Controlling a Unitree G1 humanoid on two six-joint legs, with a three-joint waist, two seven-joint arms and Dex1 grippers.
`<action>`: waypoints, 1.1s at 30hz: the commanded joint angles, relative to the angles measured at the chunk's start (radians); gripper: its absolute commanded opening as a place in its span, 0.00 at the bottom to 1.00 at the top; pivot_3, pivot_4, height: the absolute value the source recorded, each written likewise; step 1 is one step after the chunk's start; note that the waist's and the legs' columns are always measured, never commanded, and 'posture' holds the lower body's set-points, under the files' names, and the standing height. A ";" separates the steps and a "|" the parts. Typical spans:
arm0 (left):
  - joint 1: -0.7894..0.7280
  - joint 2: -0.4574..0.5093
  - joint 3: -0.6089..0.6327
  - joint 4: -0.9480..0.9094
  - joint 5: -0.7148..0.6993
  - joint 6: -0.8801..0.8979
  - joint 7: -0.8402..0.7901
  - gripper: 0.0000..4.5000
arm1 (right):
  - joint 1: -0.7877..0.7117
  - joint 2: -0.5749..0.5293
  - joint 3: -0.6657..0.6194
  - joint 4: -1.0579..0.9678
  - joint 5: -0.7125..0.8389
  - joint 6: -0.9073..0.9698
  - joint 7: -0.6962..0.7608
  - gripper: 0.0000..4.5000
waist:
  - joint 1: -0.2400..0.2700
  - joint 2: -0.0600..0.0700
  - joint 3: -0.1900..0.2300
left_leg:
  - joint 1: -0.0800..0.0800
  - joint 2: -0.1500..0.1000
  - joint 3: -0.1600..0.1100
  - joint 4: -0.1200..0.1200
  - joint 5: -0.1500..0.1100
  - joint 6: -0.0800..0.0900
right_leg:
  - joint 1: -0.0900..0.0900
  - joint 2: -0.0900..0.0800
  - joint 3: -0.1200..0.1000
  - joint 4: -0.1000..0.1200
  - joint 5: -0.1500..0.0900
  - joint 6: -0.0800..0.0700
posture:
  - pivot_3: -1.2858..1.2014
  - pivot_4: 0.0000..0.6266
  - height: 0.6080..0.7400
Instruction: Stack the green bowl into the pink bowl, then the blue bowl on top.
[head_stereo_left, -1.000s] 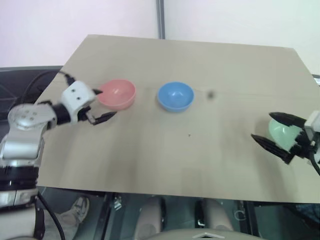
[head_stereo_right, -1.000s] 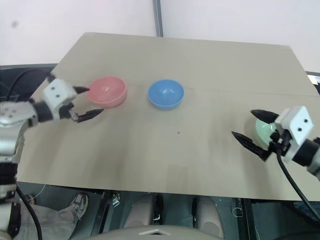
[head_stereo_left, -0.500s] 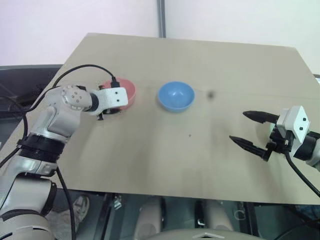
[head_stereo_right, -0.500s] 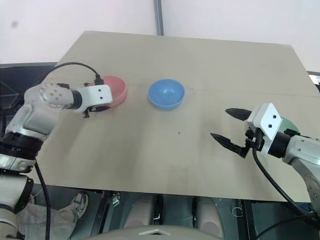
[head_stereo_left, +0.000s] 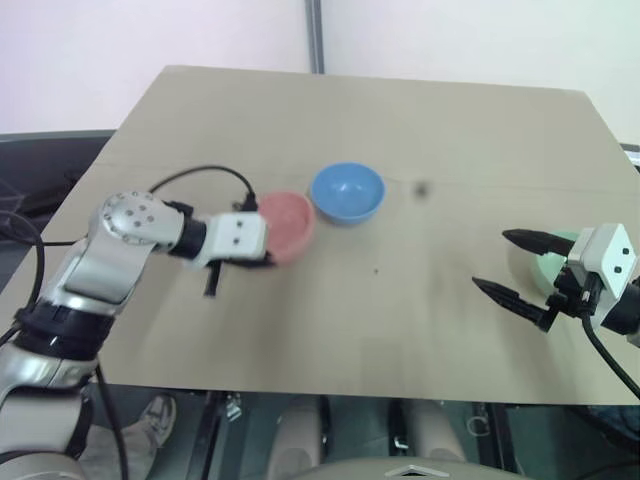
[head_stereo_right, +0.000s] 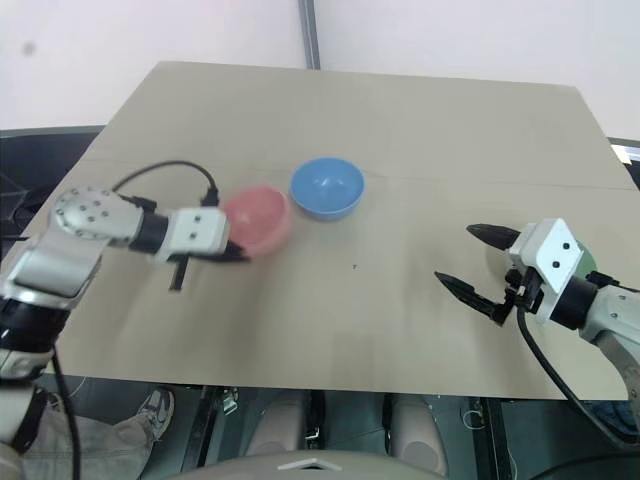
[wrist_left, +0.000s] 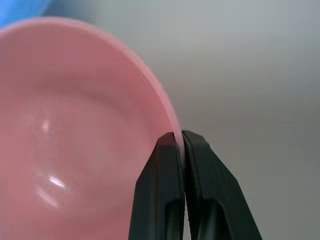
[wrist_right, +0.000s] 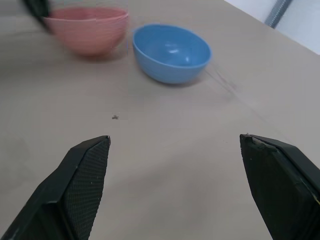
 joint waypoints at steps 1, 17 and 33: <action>0.003 0.031 0.043 -0.046 -0.064 -0.099 -0.082 0.01 | 0.008 0.003 -0.046 -0.042 0.013 -0.008 -0.020 1.00 | 0.006 0.001 0.000 | 0.001 0.000 0.002 0.000 -0.002 0.004 | 0.002 0.001 -0.002 0.000 0.000 0.000 | 0.52 0.24 1.00; -0.347 -0.372 -0.276 0.395 0.210 -0.578 -0.072 0.42 | 0.203 0.051 -0.193 -0.230 0.047 0.063 -0.126 1.00 | 0.012 0.002 0.000 | 0.000 -0.002 -0.001 0.005 -0.001 0.003 | 0.004 0.004 0.000 0.000 0.001 0.001 | 0.52 0.24 1.00; -0.187 -0.241 0.095 0.253 -0.225 -0.077 -0.024 1.00 | 0.175 -0.080 -0.067 -0.062 -0.181 0.260 -0.277 1.00 | -0.004 0.003 -0.001 | 0.001 -0.001 -0.006 0.005 -0.001 0.003 | 0.004 0.003 0.002 0.001 0.000 0.001 | 0.52 0.24 1.00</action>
